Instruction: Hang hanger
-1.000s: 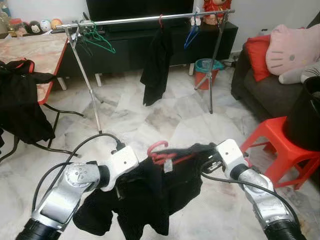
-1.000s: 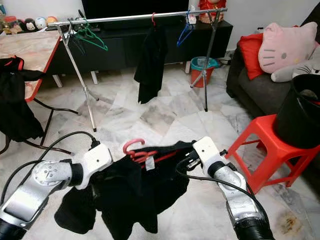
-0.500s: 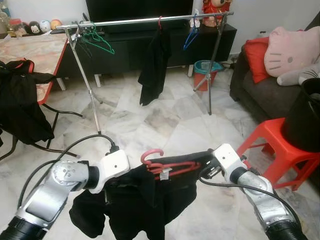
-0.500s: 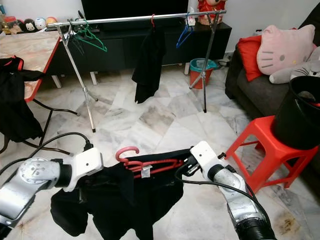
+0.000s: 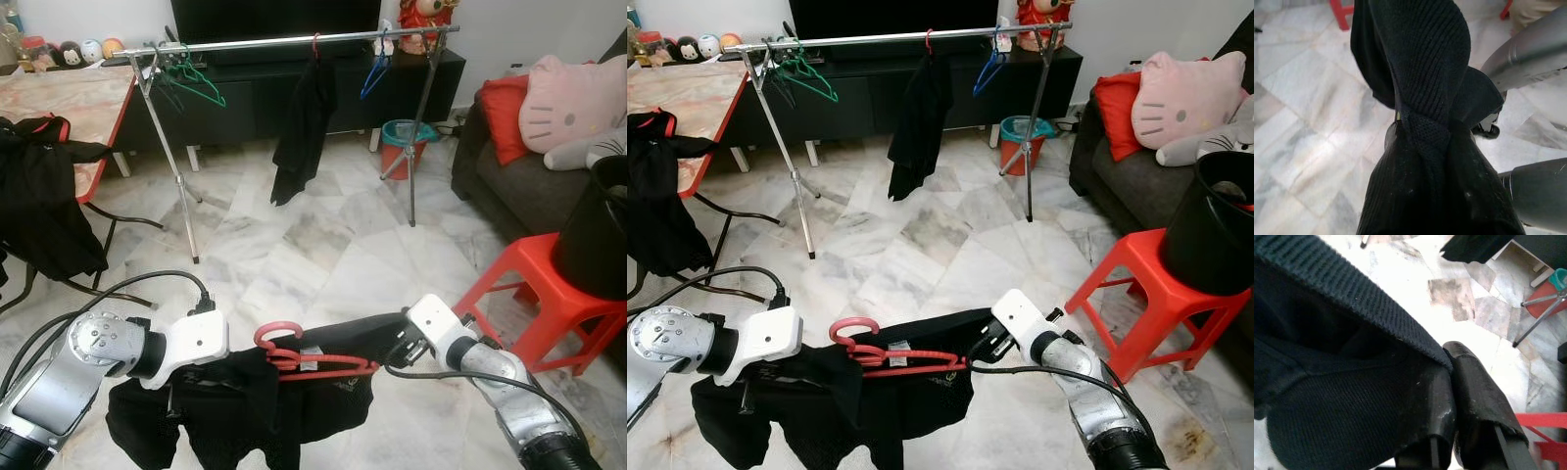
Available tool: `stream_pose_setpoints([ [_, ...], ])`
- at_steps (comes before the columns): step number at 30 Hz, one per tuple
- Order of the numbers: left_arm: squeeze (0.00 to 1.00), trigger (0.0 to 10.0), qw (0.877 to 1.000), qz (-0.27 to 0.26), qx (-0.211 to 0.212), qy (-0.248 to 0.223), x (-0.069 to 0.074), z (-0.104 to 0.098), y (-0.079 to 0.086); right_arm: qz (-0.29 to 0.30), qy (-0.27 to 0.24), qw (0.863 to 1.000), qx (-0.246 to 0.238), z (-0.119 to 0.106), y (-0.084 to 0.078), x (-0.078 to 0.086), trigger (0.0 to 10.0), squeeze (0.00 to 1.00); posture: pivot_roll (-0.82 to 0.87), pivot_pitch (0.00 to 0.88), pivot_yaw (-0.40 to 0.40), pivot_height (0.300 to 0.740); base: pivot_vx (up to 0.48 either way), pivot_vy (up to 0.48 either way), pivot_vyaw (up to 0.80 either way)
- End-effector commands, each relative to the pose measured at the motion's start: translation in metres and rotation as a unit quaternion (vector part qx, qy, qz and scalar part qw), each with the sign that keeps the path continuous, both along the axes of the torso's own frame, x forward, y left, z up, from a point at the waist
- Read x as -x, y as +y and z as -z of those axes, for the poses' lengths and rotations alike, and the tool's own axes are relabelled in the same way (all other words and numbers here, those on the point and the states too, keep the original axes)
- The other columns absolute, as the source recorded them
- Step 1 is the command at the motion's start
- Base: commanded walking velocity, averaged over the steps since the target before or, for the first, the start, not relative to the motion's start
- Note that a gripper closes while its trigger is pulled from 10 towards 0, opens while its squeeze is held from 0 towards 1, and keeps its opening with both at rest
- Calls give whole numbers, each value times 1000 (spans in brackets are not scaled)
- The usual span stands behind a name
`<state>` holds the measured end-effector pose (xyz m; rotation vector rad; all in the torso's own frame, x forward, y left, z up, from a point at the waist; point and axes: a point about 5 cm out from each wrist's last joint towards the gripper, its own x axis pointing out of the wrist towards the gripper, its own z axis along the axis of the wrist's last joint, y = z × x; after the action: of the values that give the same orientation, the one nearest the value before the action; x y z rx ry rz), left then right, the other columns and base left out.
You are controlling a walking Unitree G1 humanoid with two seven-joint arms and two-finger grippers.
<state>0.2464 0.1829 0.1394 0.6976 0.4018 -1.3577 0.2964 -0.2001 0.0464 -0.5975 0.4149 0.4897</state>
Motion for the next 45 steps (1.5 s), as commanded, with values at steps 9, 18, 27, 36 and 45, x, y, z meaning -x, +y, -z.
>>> stream_pose_setpoints([
  [9,0,10000,999,41,-6,14,6,-2,-4,92,25,994,60,8,-38,1,0,0,-85,0,-36,732,0,0,0],
  [18,0,10000,998,47,-27,10,5,12,-16,133,6,988,-74,-9,-28,-14,10000,1000,-88,0,-33,732,0,0,0],
  [27,0,10000,999,40,-25,-2,0,13,-20,31,56,995,-78,-13,-15,-11,10000,1000,-89,0,-30,732,0,0,0],
  [36,0,10000,999,38,-16,-5,-1,12,-24,-51,146,986,-57,-7,-20,8,10000,1000,-95,0,-28,732,0,0,0],
  [45,0,10000,999,41,-8,-8,-3,12,-30,-86,197,975,-49,-5,-30,22,10000,1000,-100,0,-30,732,0,0,0],
])
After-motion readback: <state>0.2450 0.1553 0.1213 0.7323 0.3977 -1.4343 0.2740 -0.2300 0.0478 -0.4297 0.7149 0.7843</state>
